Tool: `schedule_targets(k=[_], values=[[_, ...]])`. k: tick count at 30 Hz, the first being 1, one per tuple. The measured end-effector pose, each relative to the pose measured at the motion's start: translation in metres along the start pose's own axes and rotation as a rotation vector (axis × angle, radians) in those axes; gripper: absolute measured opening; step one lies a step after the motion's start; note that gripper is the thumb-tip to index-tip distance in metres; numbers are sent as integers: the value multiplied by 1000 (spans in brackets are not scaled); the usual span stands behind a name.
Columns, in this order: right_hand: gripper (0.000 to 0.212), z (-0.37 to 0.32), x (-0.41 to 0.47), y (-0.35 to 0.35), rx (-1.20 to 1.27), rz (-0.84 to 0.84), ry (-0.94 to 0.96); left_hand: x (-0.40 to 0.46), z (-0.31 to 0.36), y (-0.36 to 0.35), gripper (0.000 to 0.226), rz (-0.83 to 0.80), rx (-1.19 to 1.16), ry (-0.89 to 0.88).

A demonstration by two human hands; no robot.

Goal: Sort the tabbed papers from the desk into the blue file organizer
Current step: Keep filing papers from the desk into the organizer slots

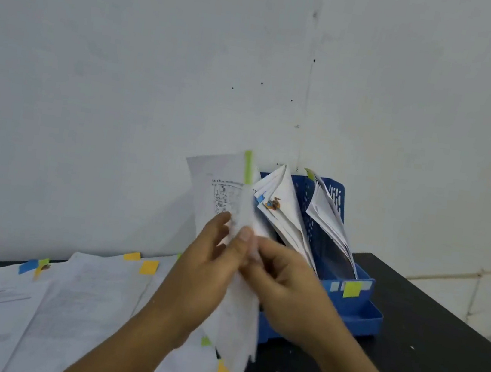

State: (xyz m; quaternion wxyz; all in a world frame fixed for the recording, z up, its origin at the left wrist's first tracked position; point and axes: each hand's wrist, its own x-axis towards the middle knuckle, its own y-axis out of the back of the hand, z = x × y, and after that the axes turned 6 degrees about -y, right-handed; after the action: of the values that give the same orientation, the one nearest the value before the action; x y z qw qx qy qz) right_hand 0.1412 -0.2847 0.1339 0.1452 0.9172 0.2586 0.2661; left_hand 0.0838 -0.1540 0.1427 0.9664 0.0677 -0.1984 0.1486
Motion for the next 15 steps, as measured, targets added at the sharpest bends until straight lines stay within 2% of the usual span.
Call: schedule_targets(k=[1,3,5,7,8,10,11,13,14,15], values=[[19,3,1,-6,-22,-88,-1,-5,-2,1,65,12,-42,6],[42,9,3,-15,-87,-229,-53,-12,-4,3,33,73,-62,14],[57,12,4,-18,-92,-323,-95,-15,-11,10,24,199,-66,67],[55,15,6,-19,28,-341,-117,-16,-15,19,26,316,-49,128],[49,17,9,-18,112,-292,-131,-17,-14,24,29,350,-36,140],[33,25,18,-18,181,-35,-157,-19,-12,31,33,370,-19,143],[25,34,25,-17,89,149,-158,-20,-9,33,32,366,-14,135],[19,54,41,-12,-278,465,-161,-22,-2,35,24,362,-10,134],[23,62,47,-8,-455,527,-167,-23,2,36,18,356,-10,138],[28,71,54,-5,-597,516,-175,-24,6,37,14,339,-5,140]])
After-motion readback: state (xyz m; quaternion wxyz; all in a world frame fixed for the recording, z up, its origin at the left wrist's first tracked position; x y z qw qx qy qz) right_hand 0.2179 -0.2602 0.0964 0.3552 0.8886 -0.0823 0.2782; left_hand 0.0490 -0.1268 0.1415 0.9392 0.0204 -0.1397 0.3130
